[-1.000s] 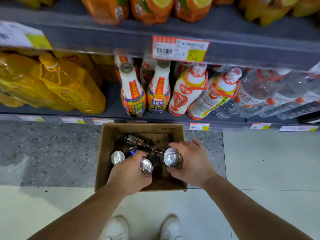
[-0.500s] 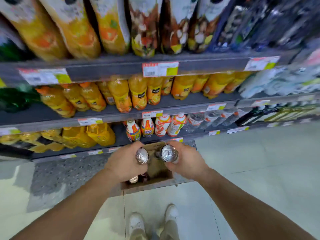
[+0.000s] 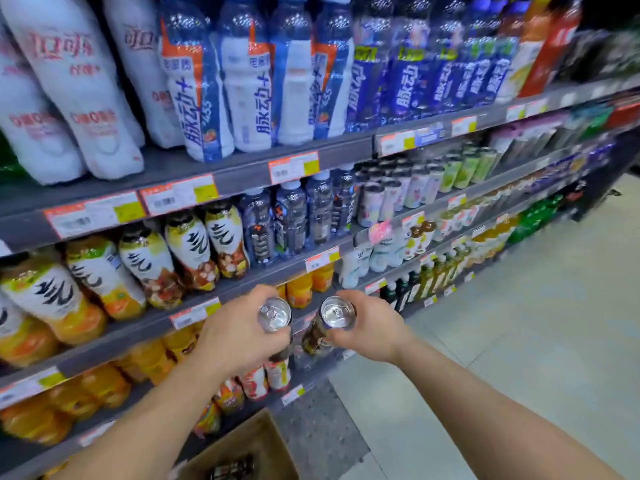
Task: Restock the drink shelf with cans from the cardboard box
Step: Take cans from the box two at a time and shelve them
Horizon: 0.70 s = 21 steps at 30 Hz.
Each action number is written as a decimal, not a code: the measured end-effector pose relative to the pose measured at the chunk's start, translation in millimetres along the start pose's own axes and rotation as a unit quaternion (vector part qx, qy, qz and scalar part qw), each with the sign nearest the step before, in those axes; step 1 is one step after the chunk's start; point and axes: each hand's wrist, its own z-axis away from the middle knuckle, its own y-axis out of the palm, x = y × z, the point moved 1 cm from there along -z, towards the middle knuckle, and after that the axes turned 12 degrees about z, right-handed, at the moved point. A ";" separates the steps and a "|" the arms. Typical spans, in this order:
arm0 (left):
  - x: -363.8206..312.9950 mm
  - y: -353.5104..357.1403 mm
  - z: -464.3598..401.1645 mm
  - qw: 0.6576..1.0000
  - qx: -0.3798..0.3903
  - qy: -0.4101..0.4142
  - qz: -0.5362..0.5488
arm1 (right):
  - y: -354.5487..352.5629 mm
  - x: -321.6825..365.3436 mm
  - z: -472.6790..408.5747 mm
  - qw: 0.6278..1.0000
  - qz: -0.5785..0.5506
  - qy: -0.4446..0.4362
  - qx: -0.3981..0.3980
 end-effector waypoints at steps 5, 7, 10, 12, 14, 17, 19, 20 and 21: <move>-89.3 39.4 -51.5 0.998 0.031 0.053 -0.010 | -80.7 -71.8 5.6 0.996 -0.055 0.041 -0.060; -128.1 59.3 -76.3 0.997 0.046 0.063 -0.003 | -115.1 -106.2 6.2 0.994 -0.063 0.046 -0.074; -191.2 90.2 -114.6 0.995 0.049 0.083 0.003 | -165.4 -163.7 2.7 0.992 -0.073 0.049 -0.088; -234.4 112.3 -137.9 0.993 0.059 0.097 -0.016 | -195.2 -203.3 2.4 0.990 -0.074 0.062 -0.103; -273.9 133.7 -160.9 0.991 0.077 0.107 -0.028 | -221.6 -241.3 4.2 0.986 -0.095 0.079 -0.116; -324.4 165.7 -195.6 0.987 0.110 0.115 -0.022 | -253.9 -298.4 1.8 0.977 -0.136 0.099 -0.134; -354.1 187.1 -217.8 0.983 0.128 0.127 -0.022 | -270.3 -335.6 -4.7 0.968 -0.159 0.118 -0.156; -367.6 197.8 -228.7 0.982 0.134 0.131 -0.018 | -277.9 -353.4 -8.5 0.963 -0.174 0.123 -0.167; -380.4 208.6 -239.8 0.981 0.140 0.132 -0.011 | -284.7 -371.3 -12.5 0.958 -0.187 0.130 -0.177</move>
